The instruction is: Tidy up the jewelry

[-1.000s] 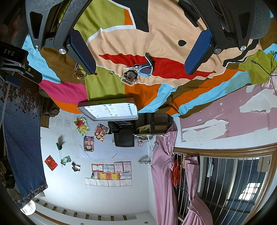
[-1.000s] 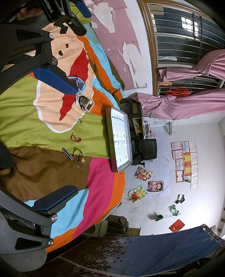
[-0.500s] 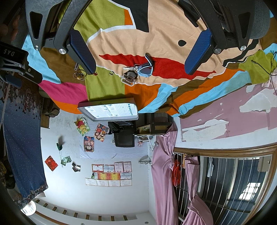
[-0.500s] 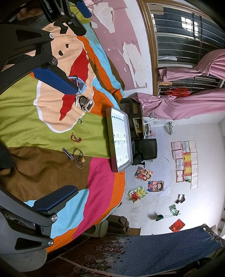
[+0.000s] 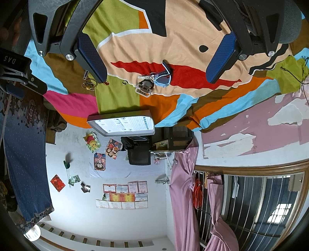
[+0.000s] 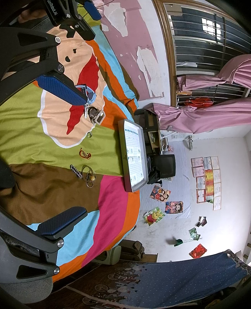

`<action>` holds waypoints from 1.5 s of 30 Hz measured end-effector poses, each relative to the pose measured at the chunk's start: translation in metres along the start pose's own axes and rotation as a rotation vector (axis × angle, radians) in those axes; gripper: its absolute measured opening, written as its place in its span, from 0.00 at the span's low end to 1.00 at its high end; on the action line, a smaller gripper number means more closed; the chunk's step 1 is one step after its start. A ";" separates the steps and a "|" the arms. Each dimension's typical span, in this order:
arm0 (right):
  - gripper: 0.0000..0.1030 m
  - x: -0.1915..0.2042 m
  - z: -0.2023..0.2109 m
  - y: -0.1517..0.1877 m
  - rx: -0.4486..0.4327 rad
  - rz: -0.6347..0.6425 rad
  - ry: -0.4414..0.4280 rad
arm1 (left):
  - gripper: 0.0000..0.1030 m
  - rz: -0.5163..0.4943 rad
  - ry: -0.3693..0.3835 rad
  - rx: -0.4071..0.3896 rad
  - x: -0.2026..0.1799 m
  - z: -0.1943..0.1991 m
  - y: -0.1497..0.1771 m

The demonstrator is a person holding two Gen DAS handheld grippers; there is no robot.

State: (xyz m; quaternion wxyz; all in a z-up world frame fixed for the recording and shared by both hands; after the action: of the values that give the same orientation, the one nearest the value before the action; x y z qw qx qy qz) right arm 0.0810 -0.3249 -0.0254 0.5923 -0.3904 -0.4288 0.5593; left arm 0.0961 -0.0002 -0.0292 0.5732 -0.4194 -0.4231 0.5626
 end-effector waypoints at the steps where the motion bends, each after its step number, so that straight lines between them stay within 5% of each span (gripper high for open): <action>1: 0.99 0.000 0.000 0.000 0.000 0.000 -0.001 | 1.00 0.002 0.005 0.004 0.000 0.000 0.000; 17: 0.99 0.015 -0.024 -0.005 0.071 0.024 -0.090 | 1.00 0.117 0.018 0.124 0.037 -0.039 -0.012; 30: 0.99 0.065 -0.107 -0.072 -0.005 0.125 -0.190 | 1.00 0.099 -0.029 0.133 0.064 -0.128 -0.058; 37: 0.99 0.098 -0.180 -0.079 0.048 0.206 -0.319 | 1.00 0.124 0.000 0.310 0.070 -0.201 -0.032; 45: 0.99 0.112 -0.257 -0.028 0.242 0.162 -0.429 | 0.91 0.190 0.024 0.493 0.087 -0.259 0.024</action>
State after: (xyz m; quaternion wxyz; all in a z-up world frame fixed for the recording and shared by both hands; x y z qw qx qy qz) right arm 0.3341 -0.2105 -0.0756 0.4835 -0.2223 -0.4418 0.7223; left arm 0.3379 0.0862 -0.1263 0.6076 -0.3114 -0.2251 0.6951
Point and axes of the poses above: each gripper's, at about its wrist camera, not at the fingertips, and z roughly against the way its jaws point, x to its left, y to its underside, the point moved 10 cm from there along -z, roughly the way its jaws point
